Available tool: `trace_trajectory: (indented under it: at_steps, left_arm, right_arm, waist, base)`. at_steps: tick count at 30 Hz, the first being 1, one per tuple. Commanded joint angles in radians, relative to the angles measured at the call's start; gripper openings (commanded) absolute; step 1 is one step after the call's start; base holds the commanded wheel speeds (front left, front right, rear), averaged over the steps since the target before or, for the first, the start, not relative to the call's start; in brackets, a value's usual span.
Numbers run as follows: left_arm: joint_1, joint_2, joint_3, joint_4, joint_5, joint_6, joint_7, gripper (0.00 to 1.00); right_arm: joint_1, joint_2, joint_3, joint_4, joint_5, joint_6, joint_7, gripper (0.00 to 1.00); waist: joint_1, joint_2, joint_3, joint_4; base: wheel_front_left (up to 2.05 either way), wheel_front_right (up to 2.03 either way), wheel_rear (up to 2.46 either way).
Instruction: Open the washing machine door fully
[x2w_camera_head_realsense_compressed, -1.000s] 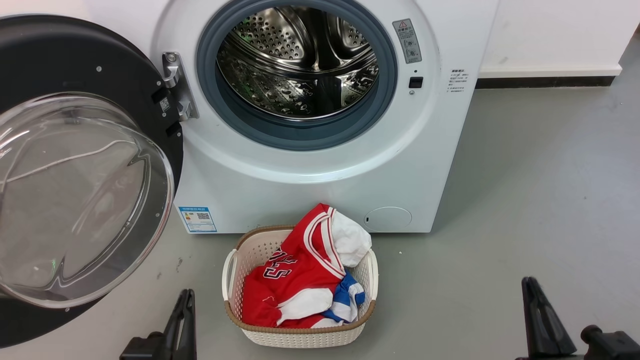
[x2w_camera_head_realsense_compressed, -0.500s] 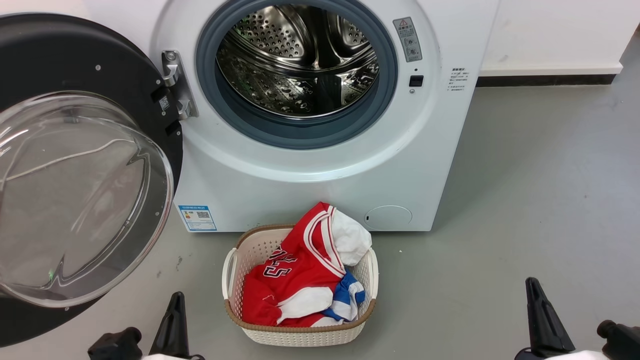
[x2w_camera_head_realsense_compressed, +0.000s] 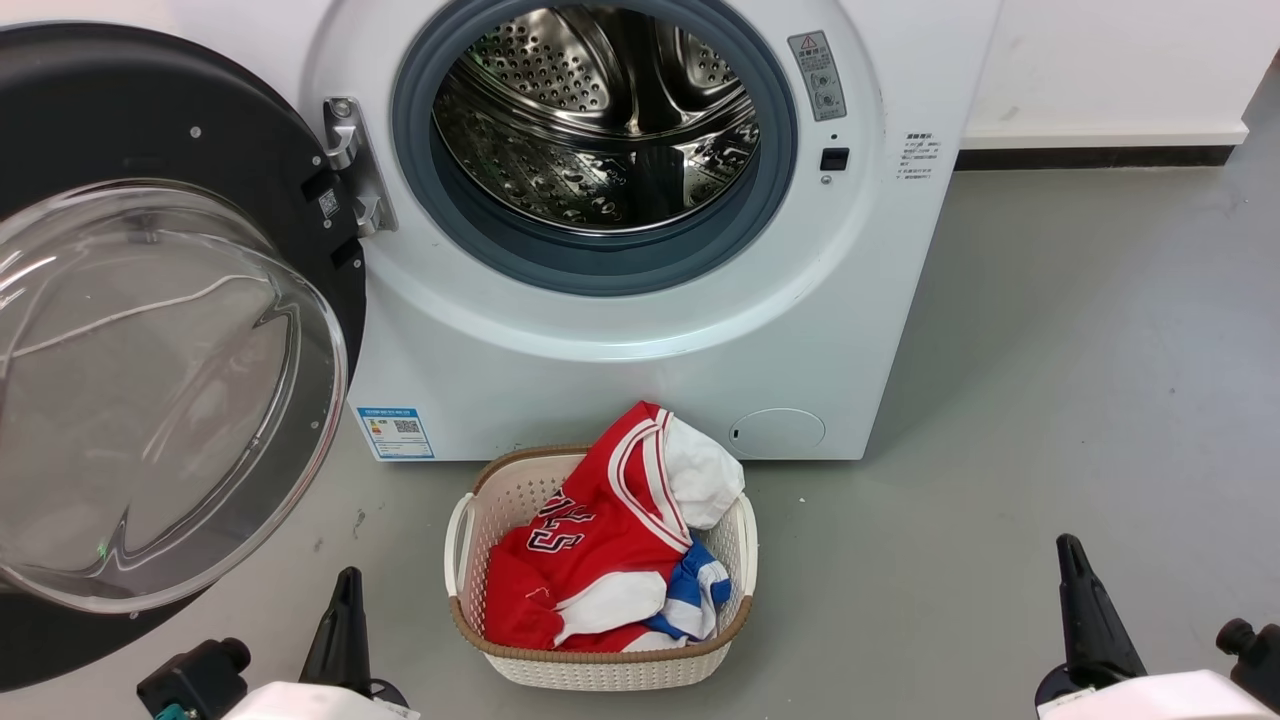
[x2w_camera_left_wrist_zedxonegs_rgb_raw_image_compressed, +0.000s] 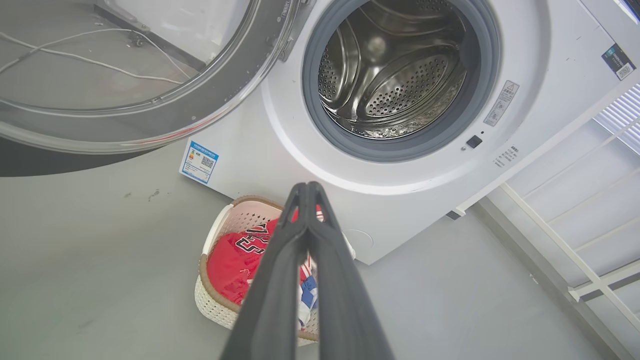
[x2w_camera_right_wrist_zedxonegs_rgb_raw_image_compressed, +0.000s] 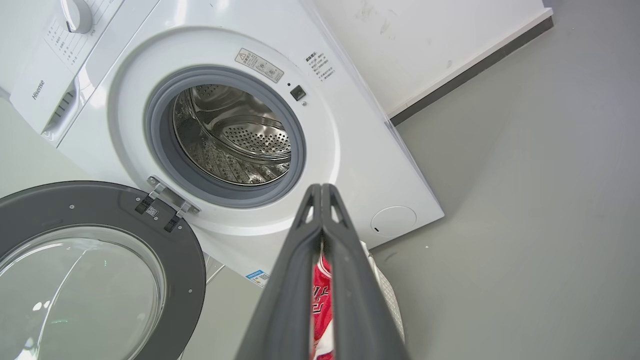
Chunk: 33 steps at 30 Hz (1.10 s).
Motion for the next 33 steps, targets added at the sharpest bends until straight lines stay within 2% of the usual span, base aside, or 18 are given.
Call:
trace_trajectory:
  at_steps: [1, 33]
  left_arm:
    - [-0.031, 0.0, 0.007, -0.007, -0.05, -0.007, 0.011, 0.0]
    - [-0.101, 0.0, 0.037, 0.03, -0.462, -0.033, 0.113, 0.0]
  right_arm:
    - [-0.03, -0.01, -0.002, -0.004, 0.05, 0.0, 0.008, 0.0]
    - [-0.112, -0.016, -0.019, 0.055, 0.441, 0.0, 0.103, 0.0]
  waist:
    - [-0.0001, 0.0, 0.001, 0.0]
    - [-0.0001, 0.0, 0.01, 0.003]
  base:
    - [0.0, 0.0, 0.0]
    - [0.0, 0.0, 0.0]
